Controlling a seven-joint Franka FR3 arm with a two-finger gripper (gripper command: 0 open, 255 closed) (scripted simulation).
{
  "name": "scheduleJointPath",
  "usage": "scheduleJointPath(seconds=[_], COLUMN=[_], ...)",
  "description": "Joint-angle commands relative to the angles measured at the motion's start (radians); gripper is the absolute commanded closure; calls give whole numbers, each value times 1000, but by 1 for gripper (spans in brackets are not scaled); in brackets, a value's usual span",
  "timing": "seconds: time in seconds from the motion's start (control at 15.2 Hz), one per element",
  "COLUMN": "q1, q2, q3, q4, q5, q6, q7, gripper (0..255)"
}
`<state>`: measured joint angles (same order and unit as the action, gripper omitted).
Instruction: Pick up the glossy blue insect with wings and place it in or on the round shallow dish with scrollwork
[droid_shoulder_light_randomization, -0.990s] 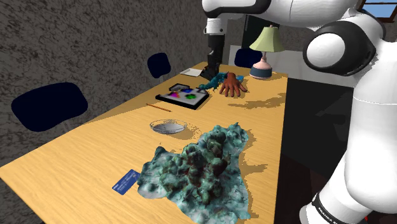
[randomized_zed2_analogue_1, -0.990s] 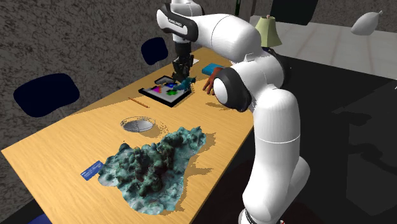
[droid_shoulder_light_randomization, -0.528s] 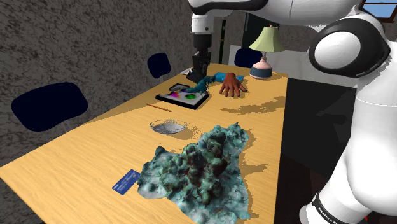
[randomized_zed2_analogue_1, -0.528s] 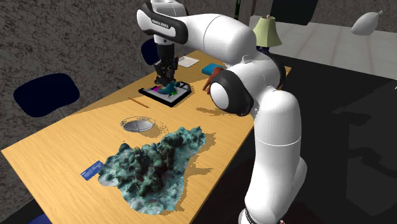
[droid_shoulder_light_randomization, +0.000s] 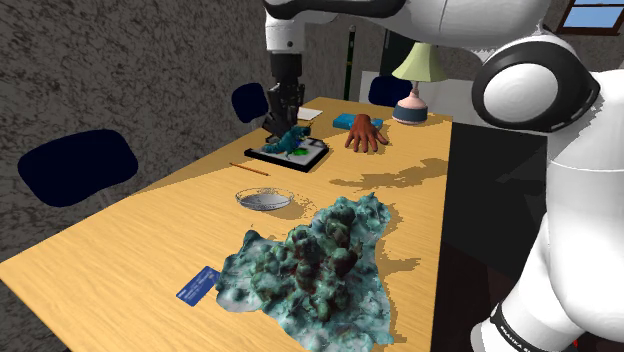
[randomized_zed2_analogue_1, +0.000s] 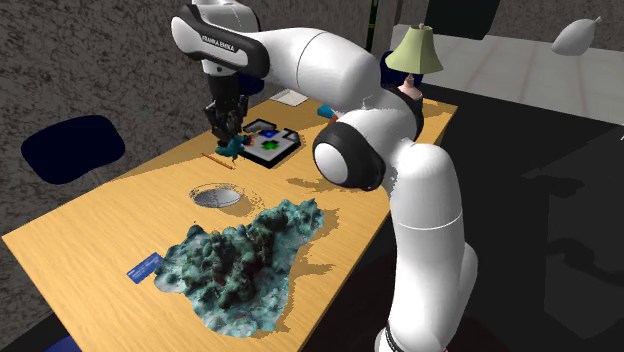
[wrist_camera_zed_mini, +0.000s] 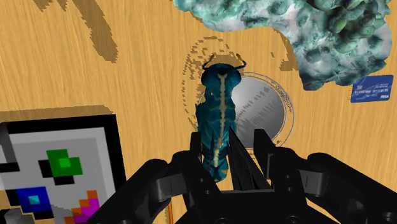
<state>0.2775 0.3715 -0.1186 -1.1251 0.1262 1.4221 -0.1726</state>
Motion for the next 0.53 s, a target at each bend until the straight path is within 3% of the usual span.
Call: scheduleJointPath(seconds=[0.0,0.2,0.26,0.46], q1=[33,72,96,102], q2=[19,80,132,96], q3=[16,34,45,43], q4=[38,141,230,130], q5=[0,3,4,1], q6=[-14,-50,-83,-19], q7=[52,115,156,150], gripper=[255,255,255,255])
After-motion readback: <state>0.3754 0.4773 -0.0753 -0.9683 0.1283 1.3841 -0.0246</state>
